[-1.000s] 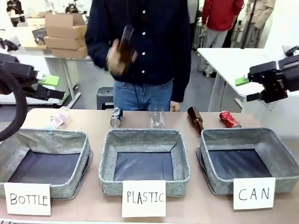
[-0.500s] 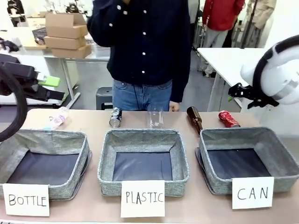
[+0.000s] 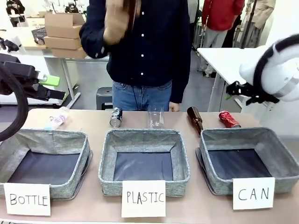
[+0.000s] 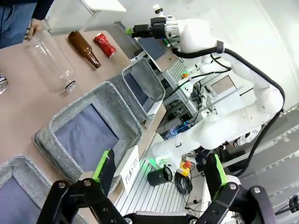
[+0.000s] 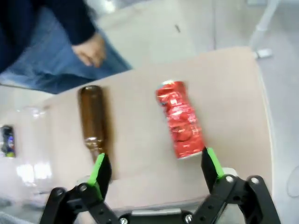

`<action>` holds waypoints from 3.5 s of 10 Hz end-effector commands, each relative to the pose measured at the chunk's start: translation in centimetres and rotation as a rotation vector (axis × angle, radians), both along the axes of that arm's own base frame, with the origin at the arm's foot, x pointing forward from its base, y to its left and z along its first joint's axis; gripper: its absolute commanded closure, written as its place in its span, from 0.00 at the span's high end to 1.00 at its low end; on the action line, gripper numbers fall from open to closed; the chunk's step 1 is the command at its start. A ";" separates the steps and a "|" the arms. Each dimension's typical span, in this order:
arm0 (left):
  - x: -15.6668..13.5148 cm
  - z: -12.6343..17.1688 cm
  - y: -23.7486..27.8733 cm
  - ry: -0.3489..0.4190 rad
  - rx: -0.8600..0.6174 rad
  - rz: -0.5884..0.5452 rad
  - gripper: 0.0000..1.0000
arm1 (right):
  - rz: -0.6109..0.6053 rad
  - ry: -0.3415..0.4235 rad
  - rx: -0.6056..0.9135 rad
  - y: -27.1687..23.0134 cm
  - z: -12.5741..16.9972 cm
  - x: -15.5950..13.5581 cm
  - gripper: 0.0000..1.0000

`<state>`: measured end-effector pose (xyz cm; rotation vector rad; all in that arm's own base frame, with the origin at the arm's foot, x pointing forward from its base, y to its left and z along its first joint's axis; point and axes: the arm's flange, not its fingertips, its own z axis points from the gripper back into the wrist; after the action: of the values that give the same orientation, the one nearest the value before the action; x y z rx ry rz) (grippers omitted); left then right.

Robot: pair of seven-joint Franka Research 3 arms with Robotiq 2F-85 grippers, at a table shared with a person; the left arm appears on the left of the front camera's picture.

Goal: Sort the can waste into the basket.
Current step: Pick up the can waste from the table and place it in the right Fabric basket.

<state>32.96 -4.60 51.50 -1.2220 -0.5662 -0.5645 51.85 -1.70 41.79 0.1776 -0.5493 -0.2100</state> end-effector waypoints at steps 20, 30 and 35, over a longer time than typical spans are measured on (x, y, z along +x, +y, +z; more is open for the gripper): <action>0.1 0.1 -0.1 -0.026 -0.021 -0.011 1.00 | 0.025 0.342 -0.142 1.4 -10.0 14.0 0.00; 0.1 0.1 -0.1 -0.026 -0.021 -0.011 1.00 | 0.501 0.228 0.325 -2.1 4.2 -2.2 0.00; 0.1 0.1 -0.1 -0.026 -0.021 -0.011 1.00 | 0.952 0.278 0.281 -1.4 3.3 -8.6 0.00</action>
<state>32.98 -4.54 51.65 -1.2234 -0.5671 -0.5699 42.35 -3.75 45.13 0.6966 -0.0920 0.5799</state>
